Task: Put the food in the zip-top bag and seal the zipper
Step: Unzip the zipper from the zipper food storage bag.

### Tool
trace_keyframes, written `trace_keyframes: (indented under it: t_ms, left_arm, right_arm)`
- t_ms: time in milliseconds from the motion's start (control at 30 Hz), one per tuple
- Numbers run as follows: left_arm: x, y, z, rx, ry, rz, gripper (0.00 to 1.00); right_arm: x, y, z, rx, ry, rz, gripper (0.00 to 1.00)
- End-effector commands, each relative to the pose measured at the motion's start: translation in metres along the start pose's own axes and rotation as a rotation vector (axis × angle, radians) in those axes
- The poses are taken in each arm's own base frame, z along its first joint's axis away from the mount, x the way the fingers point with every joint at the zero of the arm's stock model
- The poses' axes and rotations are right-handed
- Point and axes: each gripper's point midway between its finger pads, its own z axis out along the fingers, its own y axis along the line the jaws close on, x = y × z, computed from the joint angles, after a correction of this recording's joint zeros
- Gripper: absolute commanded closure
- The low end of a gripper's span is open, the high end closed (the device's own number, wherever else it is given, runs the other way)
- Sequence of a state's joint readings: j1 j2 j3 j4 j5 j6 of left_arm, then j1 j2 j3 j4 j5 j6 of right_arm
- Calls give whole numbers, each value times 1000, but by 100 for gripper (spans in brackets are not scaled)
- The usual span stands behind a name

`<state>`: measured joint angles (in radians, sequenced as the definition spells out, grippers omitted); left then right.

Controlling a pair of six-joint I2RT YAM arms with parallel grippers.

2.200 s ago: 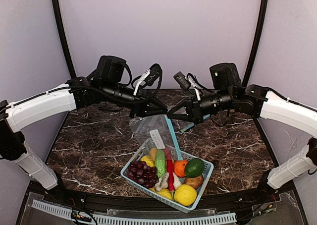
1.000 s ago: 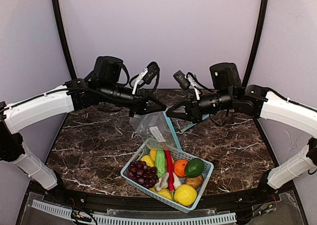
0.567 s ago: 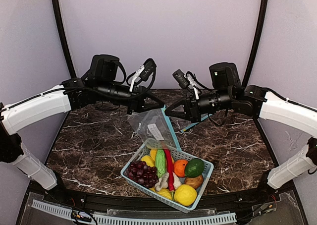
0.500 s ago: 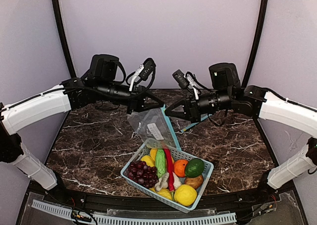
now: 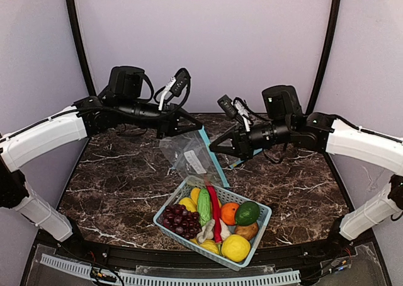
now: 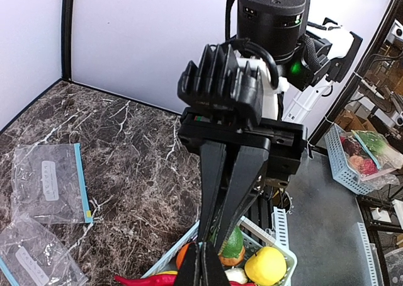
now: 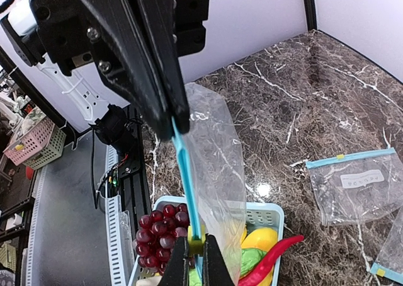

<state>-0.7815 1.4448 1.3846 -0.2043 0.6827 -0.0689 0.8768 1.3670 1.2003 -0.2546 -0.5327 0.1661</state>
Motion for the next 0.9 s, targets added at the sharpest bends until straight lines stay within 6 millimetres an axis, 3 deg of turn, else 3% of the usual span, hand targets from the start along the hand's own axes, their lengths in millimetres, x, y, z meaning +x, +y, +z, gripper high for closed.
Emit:
trace_keyframes:
  t_ms: [0, 567, 867]
  left_arm:
    - [-23, -4, -25, -29, -77, 37, 99]
    - [-27, 30, -48, -155, -103, 23, 99]
    - [-26, 37, -50, -173, -102, 18, 99]
  right_arm:
    - [28, -13, 8, 37, 74, 56, 100]
    - [74, -26, 19, 53, 164, 151, 100]
    - [88, -29, 24, 52, 189, 179, 100]
